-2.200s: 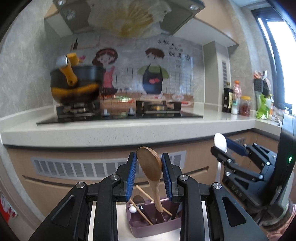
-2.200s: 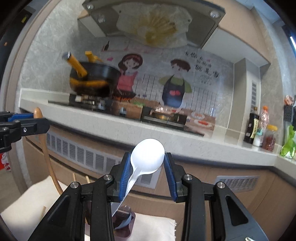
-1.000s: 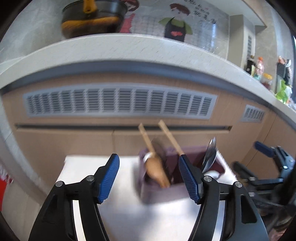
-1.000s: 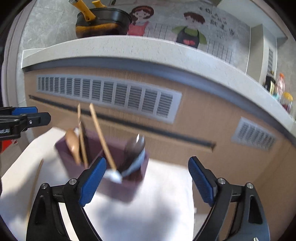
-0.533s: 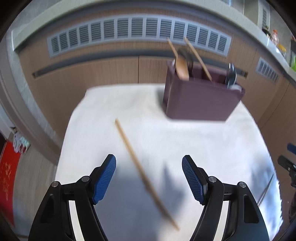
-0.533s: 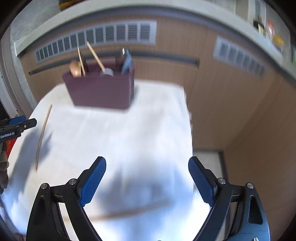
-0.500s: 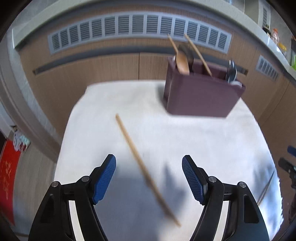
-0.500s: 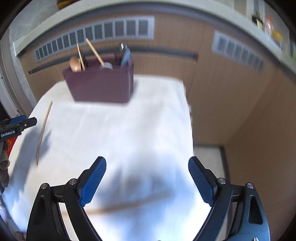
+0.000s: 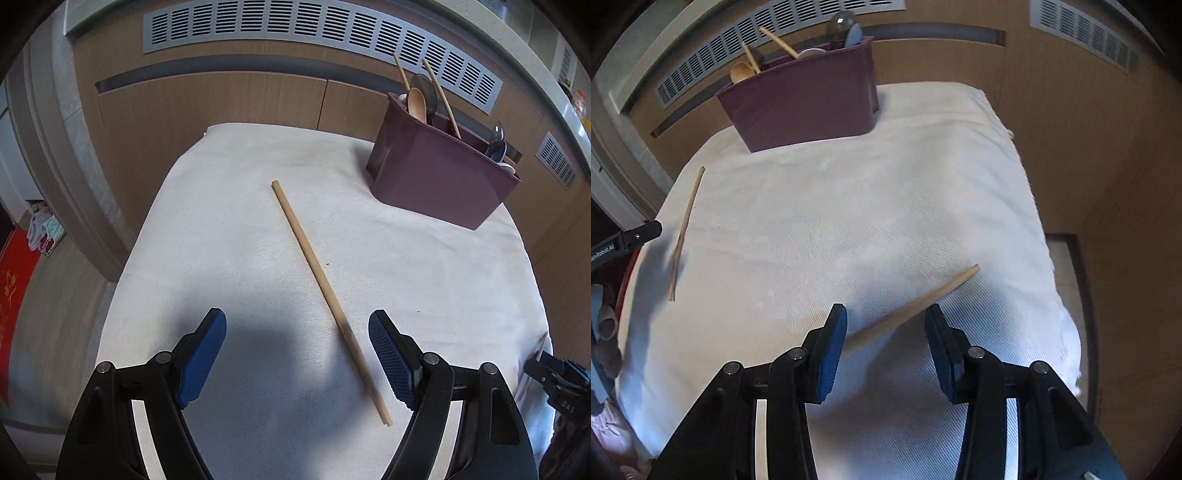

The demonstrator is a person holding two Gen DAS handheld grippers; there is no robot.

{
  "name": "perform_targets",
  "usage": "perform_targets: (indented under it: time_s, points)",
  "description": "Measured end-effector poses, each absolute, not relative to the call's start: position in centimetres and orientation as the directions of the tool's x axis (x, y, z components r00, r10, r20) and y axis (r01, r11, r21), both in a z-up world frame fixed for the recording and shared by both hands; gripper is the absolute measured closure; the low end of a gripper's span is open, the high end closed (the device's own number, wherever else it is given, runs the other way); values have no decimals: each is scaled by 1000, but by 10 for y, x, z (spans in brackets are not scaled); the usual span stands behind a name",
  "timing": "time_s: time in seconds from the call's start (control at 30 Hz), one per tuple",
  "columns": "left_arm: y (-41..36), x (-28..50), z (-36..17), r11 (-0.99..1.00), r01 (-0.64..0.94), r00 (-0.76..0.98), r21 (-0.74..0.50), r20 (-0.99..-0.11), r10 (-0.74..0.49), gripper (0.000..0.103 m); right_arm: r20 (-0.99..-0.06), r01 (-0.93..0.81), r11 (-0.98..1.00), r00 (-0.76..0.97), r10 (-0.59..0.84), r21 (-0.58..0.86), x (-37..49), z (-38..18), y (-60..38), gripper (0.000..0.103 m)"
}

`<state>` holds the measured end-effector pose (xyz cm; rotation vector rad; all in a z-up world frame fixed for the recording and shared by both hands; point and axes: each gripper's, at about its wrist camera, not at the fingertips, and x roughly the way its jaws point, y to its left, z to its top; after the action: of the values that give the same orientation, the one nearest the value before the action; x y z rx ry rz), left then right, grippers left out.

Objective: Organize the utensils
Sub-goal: 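Move the left gripper over one chopstick while the right gripper approaches the other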

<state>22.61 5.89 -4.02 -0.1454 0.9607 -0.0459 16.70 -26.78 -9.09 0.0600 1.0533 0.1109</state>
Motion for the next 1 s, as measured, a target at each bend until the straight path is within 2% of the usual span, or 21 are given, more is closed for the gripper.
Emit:
perform_targets:
  time_s: [0.2, 0.3, 0.37, 0.43, 0.6, 0.67, 0.9, 1.0]
  points:
    - [64, 237, -47, 972, -11, 553, -233, -812, -188, 23, -851, -146, 988, 513, 115, 46, 182, -91, -238, 59]
    - [66, 248, -47, 970, -10, 552, -242, -810, -197, 26, -844, -172, 984, 522, 124, 38, 180, -92, -231, 49]
    - [66, 262, -49, 970, -8, 540, -244, -817, -201, 32, -840, -191, 981, 524, 140, 44, 176, -93, -229, 35]
    - [67, 279, -52, 967, -19, 520, -256, -828, -209, 34, -838, -205, 978, 527, 143, 39, 173, -95, -227, 26]
    - [58, 320, -64, 970, -41, 485, -240, -854, -191, 34, -831, -213, 977, 538, 143, 30, 169, -96, -227, 19]
    - [47, 326, -65, 977, -14, 492, -215, -852, -180, 34, -830, -206, 978, 538, 146, 38, 170, -97, -229, 15]
    - [2, 309, -64, 964, 175, 478, -198, -839, -259, 57, -830, -193, 979, 533, 161, 66, 171, -96, -233, 7]
    - [-14, 290, -63, 945, 255, 461, -206, -833, -306, 58, -830, -184, 980, 532, 167, 79, 172, -96, -236, 5]
